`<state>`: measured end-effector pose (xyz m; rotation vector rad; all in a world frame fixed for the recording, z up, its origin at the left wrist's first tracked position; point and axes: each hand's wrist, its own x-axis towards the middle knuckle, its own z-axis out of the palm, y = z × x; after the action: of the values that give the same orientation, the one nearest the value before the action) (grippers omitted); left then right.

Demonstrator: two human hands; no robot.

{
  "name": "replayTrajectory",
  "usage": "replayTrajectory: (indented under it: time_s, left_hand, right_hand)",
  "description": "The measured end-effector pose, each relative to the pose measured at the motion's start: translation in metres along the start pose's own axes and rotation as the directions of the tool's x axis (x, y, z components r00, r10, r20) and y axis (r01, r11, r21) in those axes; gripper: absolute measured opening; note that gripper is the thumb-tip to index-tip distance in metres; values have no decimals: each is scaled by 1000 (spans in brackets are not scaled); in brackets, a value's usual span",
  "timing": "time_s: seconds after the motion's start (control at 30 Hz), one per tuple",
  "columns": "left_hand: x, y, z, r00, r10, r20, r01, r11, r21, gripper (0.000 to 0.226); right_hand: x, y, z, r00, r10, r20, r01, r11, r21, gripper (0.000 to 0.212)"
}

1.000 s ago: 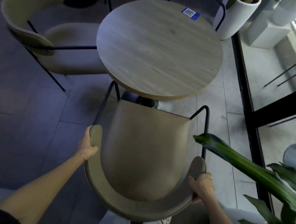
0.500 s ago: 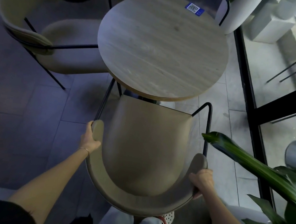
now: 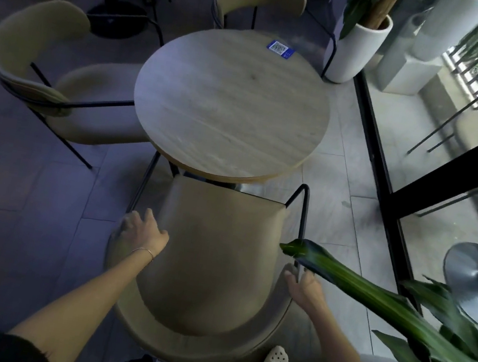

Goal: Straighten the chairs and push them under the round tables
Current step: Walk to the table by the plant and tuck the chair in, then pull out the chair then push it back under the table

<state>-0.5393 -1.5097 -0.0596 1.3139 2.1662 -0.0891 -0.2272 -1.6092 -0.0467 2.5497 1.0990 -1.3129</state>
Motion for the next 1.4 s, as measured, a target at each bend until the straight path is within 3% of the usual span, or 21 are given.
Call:
replayTrajectory:
  time_s: [0.17, 0.43, 0.73, 0.87, 1.03, 1.23, 1.4]
  left_hand:
    - [-28, 99, 31, 983, 137, 123, -121, 985, -123, 69]
    - [-76, 280, 64, 956, 292, 15, -285, 942, -180, 66]
    - [-62, 411, 57, 946, 324, -6, -312, 904, -292, 65]
    - [-29, 469, 55, 955, 297, -9, -290, 923, -255, 66]
    - [26, 556, 36, 937, 344, -59, -349, 924, -156, 66]
    - [93, 642, 4, 940, 339, -38, -340, 917, -208, 66]
    - [152, 698, -9, 950, 311, -25, -308, 922, -234, 66]
  right_hand:
    - [25, 2, -55, 984, -178, 25, 179, 983, -43, 72]
    - [91, 1, -173, 895, -443, 51, 445, 879, -172, 69]
    - [170, -22, -289, 885, -466, 13, 459, 866, -201, 62]
    - [210, -43, -328, 871, -486, 74, 490, 843, -223, 57]
    - [261, -98, -391, 850, -525, 52, 521, 821, -232, 52]
    - [315, -173, -471, 824, -567, 10, 558, 809, -185, 47]
    - [371, -218, -520, 826, -562, 54, 559, 800, -217, 45]
